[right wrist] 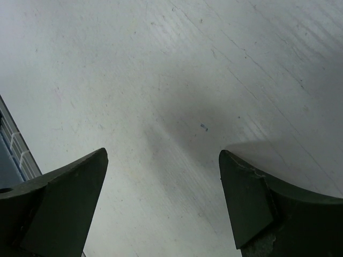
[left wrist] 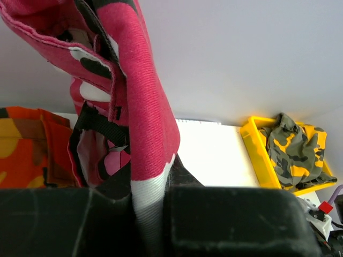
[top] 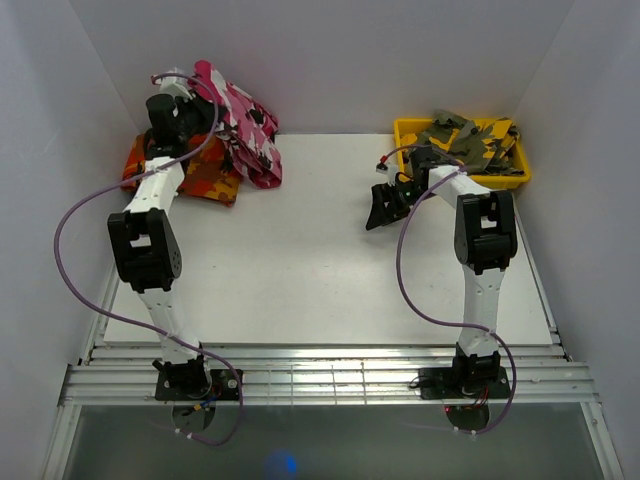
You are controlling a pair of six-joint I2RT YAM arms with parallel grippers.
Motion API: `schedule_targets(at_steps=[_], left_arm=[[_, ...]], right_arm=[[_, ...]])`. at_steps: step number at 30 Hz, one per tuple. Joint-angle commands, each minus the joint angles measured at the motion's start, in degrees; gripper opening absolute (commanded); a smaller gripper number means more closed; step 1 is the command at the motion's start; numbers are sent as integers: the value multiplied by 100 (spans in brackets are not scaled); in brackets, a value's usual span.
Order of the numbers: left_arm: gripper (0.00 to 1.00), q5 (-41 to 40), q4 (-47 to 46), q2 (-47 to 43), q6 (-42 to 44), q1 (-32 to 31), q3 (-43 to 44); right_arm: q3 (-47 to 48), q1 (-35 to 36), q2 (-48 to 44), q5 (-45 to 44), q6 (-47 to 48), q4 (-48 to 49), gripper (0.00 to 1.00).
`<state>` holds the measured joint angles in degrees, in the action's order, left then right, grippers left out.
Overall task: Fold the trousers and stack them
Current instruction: Neatly place the folded trousers to the corner
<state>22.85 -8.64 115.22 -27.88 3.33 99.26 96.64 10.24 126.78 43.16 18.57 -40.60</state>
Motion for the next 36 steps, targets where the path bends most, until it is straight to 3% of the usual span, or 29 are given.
schedule_targets(at_steps=[1,9,19,25,28,29,33,36], left_arm=[[0,272,-665,-280,-68,334,655],[0,668,-586,-342,-95,782,1121],[0,1028,-261,-79,-183,1494,419],[0,133,214,-8,579,1829,-232],[0,-306,678,412,1203,1881,240],[0,-482,1228,823,1319,1873,512],[0,-668,1647,1546,1601,2030,1367],[19,-843,1462,1766,1662,2101,1429]], right_arm=[[-75,-22,-329,-9,138,-115,90],[-119,-22,-321,26,200,-168,90],[3,-40,-224,-53,244,-290,90],[22,-66,-206,-62,340,-431,90],[48,-66,-145,-44,367,-528,90],[65,-66,-119,-35,367,-545,90],[31,-66,-136,35,376,-528,90],[4,-66,-154,53,393,-546,90]])
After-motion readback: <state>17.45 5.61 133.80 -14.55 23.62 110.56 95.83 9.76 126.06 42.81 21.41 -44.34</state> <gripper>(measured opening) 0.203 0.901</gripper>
